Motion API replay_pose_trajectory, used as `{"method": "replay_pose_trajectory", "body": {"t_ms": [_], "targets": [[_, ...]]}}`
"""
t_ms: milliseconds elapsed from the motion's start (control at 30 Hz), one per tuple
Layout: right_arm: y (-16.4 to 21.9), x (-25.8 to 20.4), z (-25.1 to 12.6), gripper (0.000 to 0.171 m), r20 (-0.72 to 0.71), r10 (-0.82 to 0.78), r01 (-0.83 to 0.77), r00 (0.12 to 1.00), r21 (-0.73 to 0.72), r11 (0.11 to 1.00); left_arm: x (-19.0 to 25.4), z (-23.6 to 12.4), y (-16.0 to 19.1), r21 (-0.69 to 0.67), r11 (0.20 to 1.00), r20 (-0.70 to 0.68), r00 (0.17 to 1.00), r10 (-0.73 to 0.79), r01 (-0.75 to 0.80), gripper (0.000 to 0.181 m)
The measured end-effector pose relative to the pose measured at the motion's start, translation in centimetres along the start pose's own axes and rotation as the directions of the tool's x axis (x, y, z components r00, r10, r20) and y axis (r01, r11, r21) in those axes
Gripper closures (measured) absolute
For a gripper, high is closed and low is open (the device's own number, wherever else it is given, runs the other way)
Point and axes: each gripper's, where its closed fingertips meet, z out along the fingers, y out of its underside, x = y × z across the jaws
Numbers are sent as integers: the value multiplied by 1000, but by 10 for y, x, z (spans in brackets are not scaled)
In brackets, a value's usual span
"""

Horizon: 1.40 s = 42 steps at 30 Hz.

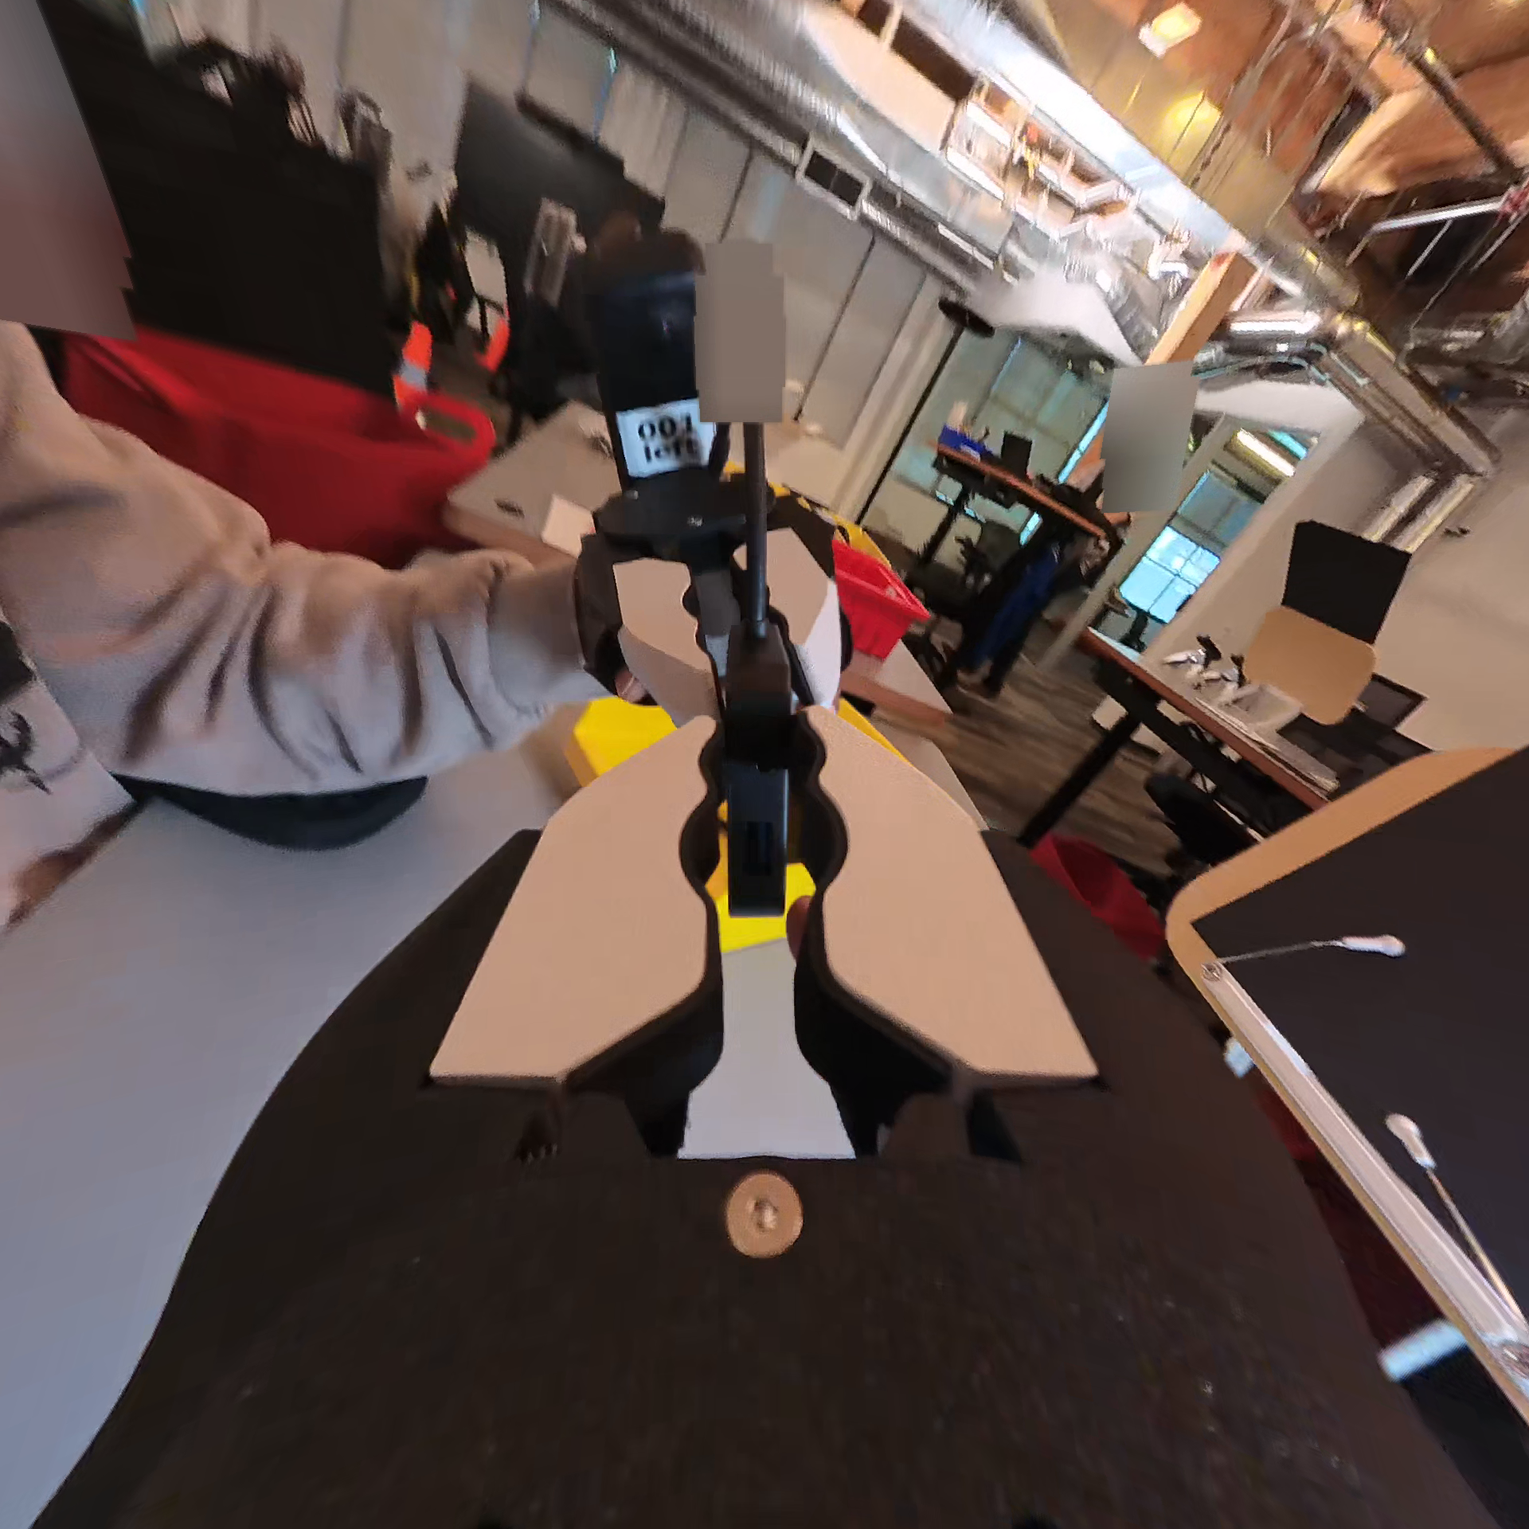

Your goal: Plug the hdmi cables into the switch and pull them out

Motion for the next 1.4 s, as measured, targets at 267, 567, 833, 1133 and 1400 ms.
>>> {"method": "replay_pose_trajectory", "body": {"t_ms": [267, 567, 833, 1133, 1400], "targets": [[-12, -2, 3, 157, 33, 67, -71, 997, 119, 990, 7, 6, -13, 87, 995, -43, 998, -44, 48, 163], [25, 2, 8, 154, -18, -18, 16, 1000, -126, 992, 9, 3, 3, -25, 1000, -62, 998, -15, 13, 167], [53, -4, 20, 154, -4, -102, 96, 995, -315, 944, 16, 5, 9, -87, 996, -84, 996, 16, -23, 167], [70, -1, 20, 153, -8, -159, 141, 987, -422, 896, 17, 12, 27, -168, 985, -79, 997, 22, -35, 167], [73, -8, 22, 154, 29, -220, 206, 975, -487, 849, 24, 16, 38, -249, 964, -104, 993, 64, -88, 167]]}}
